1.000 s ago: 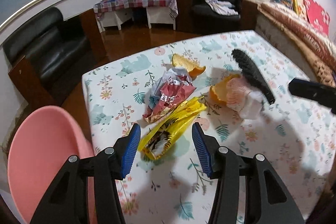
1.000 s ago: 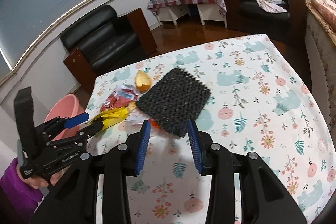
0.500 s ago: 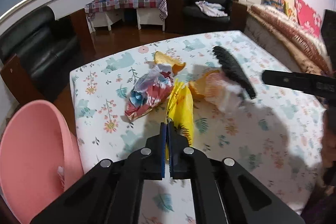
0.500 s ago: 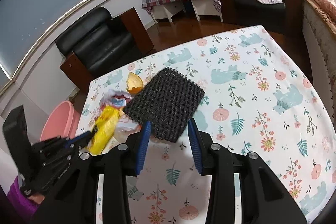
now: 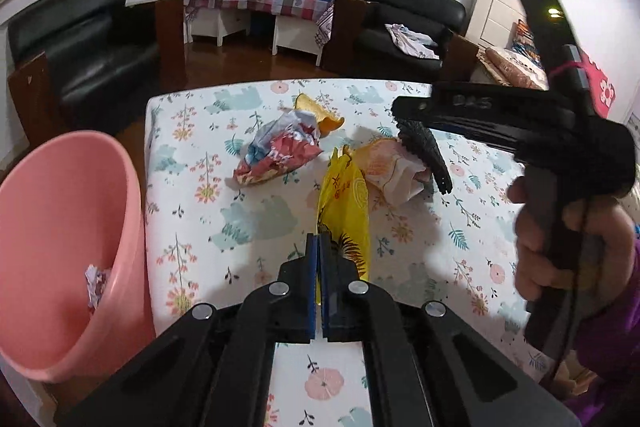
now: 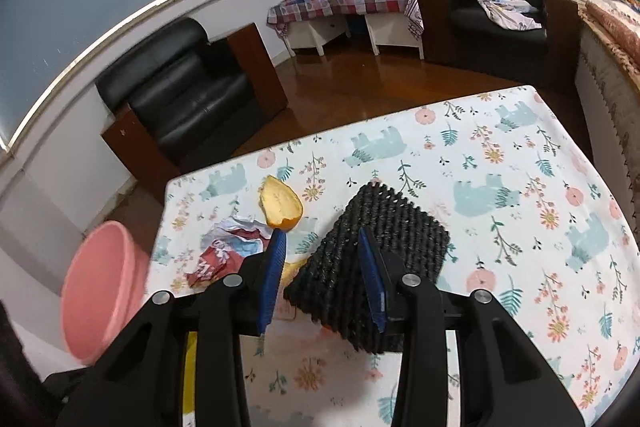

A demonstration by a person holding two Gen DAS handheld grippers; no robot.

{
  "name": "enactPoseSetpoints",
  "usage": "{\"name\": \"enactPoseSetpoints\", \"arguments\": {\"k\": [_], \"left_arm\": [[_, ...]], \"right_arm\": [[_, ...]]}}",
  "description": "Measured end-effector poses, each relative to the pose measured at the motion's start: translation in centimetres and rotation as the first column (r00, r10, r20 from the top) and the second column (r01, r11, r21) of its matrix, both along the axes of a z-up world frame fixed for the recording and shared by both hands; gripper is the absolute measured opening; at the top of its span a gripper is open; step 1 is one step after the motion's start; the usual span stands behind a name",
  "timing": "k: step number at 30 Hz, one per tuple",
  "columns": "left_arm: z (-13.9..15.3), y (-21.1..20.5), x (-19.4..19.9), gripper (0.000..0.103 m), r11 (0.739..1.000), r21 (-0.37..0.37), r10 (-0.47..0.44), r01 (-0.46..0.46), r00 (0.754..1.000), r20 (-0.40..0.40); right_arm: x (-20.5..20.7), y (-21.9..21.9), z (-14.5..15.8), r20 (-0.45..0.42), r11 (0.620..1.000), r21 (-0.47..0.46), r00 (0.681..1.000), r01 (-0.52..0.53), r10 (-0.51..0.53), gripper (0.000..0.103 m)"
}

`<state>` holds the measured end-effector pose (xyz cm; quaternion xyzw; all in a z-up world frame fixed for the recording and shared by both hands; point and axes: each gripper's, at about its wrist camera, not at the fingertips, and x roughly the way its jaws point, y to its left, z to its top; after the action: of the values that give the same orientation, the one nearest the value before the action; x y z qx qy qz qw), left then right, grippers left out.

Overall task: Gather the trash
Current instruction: 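Grasp the yellow snack wrapper with the left tool while the right tool grasps the black mesh pad, then carry the black pad in the right tool while the left tool carries the yellow wrapper to the bucket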

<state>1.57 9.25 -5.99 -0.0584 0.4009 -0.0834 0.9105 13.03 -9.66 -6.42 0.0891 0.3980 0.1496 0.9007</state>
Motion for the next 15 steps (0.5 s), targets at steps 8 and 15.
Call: {"name": "enactPoseSetpoints", "arguments": {"k": [8,15], "left_arm": [[-0.3,0.4,-0.7,0.001,1.0,-0.023,0.016,-0.016,1.0,-0.006],[0.3,-0.1,-1.2,0.001,0.999,-0.037,0.026,-0.026,1.0,0.01]], "right_arm": [[-0.5,-2.7,-1.5,-0.037,0.999,0.001,0.998,0.043,-0.042,0.033],[-2.0,-5.4,-1.8,-0.06,0.998,0.042,0.997,0.046,-0.044,0.013]]}}
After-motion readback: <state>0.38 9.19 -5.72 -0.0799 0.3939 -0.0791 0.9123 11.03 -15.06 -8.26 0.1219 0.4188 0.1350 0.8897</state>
